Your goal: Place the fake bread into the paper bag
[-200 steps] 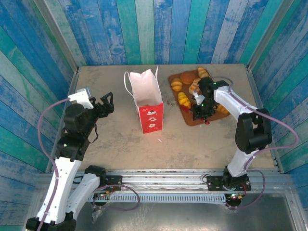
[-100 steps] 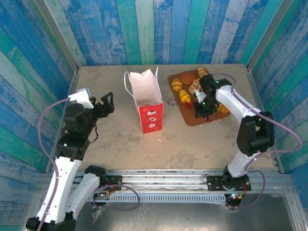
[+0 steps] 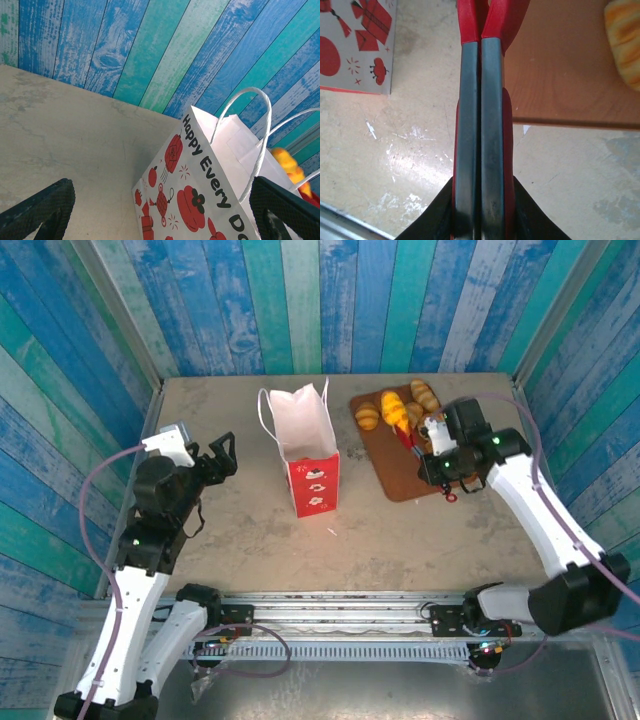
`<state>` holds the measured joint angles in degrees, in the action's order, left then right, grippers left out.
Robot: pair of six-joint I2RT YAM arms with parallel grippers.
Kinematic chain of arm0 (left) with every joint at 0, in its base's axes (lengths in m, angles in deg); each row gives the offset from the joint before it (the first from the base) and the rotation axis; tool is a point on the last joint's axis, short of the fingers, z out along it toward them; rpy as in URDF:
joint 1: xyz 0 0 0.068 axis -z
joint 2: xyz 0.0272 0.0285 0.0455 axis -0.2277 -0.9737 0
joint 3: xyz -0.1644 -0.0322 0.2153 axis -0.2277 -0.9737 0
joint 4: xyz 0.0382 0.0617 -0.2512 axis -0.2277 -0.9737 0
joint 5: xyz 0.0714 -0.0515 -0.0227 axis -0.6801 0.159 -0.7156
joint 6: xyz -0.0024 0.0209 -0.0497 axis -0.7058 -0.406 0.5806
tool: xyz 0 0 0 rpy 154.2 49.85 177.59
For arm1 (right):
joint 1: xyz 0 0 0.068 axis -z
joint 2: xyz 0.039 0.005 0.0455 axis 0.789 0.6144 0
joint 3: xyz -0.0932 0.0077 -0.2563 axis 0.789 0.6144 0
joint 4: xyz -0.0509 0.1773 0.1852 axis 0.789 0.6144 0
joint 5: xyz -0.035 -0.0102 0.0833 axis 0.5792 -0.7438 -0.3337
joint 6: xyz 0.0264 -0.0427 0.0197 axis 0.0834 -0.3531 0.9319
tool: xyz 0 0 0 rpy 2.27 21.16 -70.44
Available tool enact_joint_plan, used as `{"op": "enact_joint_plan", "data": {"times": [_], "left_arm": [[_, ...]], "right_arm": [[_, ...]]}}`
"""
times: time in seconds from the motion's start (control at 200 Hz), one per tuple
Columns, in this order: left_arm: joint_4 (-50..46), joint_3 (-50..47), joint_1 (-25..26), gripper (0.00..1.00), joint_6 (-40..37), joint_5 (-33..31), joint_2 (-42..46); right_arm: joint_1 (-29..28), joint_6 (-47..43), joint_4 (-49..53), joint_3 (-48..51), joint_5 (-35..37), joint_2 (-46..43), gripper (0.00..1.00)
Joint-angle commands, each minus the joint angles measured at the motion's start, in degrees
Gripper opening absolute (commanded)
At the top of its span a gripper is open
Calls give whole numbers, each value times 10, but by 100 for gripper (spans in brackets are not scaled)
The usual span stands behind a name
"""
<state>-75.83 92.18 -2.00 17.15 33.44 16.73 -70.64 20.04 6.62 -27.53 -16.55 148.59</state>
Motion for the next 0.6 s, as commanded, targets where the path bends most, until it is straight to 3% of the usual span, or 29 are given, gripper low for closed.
{"op": "enact_joint_plan", "data": {"times": [0.0,0.175,0.596], "left_arm": [[17,-6,1,94,-4,-2,-7],[19,1,1,94,0,3,-14],[19,60,1,94,24,61,-31]], "right_arm": [[-51,-13,-95,37,67,-61,11],[-108,-6,-155,49,138,-103,11],[-237,-7,-159,-38,251,-108,11]]}}
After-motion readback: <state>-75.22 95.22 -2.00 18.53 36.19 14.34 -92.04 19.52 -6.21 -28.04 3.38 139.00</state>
